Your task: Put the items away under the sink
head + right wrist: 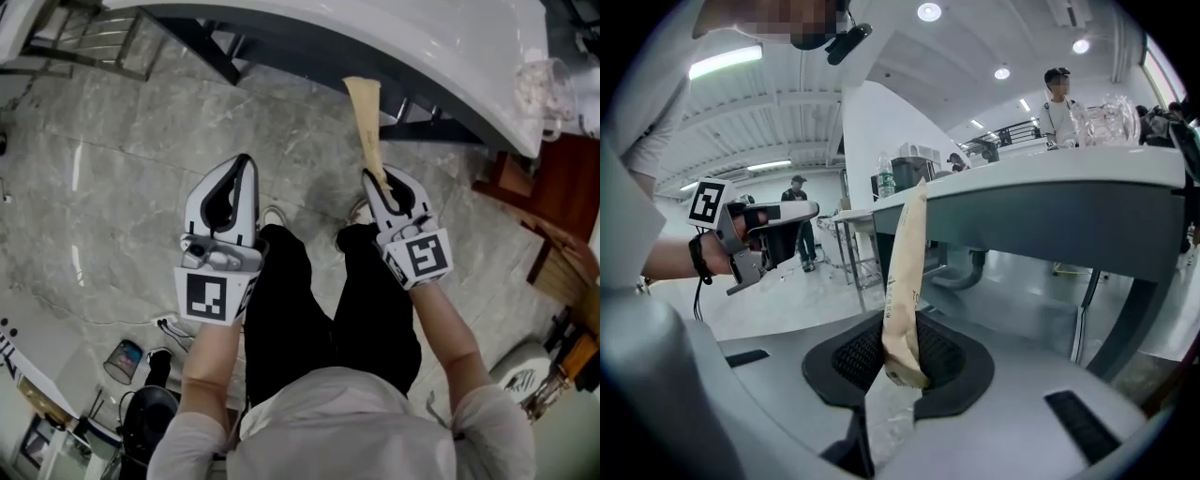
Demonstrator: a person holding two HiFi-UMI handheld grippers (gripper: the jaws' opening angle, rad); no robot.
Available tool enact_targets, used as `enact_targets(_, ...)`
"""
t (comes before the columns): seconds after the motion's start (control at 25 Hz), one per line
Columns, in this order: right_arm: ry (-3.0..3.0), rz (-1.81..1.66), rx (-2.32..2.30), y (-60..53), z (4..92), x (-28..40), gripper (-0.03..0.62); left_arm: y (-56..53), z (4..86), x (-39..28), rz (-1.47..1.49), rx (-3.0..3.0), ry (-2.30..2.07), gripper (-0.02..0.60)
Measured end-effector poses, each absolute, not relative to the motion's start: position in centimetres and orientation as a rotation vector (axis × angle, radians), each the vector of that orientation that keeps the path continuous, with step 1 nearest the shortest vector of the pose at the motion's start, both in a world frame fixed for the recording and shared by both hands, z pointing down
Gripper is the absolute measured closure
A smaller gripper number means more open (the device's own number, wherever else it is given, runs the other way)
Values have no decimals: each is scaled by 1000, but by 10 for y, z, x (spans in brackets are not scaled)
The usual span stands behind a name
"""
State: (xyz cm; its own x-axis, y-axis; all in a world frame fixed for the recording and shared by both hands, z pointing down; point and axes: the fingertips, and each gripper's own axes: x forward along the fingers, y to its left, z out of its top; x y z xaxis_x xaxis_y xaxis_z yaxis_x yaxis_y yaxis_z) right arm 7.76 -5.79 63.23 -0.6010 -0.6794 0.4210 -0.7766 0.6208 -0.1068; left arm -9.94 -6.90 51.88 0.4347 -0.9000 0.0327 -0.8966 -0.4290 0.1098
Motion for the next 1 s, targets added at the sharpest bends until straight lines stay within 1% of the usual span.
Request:
enact_targets(0.44, -2442, 452, 1181, -80, 699, 104, 510, -84, 556, -87, -51, 2586, -1595, 578)
enact_targets(0.68, -2432, 395, 1187, -109, 723, 117, 510, -93, 577, -83, -26, 2584, -1593, 578)
enact_targets(1.0, -2422, 389, 1139, -132, 760, 110, 510, -111, 600, -74, -51, 2581, -1595, 578)
